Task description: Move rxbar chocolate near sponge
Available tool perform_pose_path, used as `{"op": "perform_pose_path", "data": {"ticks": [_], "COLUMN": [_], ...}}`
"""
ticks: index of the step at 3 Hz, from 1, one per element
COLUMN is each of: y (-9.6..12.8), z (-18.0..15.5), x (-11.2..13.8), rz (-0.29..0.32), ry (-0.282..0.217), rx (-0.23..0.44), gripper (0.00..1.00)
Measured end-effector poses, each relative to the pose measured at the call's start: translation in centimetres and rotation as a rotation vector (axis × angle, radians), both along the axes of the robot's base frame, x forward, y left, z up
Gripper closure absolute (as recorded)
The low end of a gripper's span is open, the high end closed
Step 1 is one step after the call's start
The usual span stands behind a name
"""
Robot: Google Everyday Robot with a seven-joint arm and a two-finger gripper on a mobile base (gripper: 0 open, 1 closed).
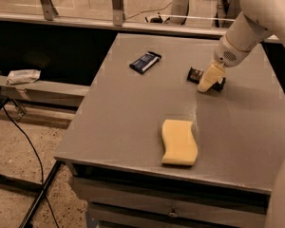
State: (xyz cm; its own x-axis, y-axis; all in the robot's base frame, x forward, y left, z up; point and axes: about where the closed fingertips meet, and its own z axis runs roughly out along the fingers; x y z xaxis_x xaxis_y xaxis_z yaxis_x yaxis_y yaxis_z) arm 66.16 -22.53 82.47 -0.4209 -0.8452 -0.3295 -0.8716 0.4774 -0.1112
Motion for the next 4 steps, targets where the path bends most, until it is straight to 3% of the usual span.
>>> {"op": "perform_pose_path", "data": {"ticks": [2, 3, 4], "y": [-0.2, 0.0, 0.2], "z": [0.5, 3.6, 6.9], "x": [0.0, -2.4, -5.8], "rz": [-0.002, 0.097, 0.223], "ry": [0.000, -0.030, -0.079], "rx": [0.003, 0.064, 0.086], "gripper": [0.88, 1.00, 1.00]}}
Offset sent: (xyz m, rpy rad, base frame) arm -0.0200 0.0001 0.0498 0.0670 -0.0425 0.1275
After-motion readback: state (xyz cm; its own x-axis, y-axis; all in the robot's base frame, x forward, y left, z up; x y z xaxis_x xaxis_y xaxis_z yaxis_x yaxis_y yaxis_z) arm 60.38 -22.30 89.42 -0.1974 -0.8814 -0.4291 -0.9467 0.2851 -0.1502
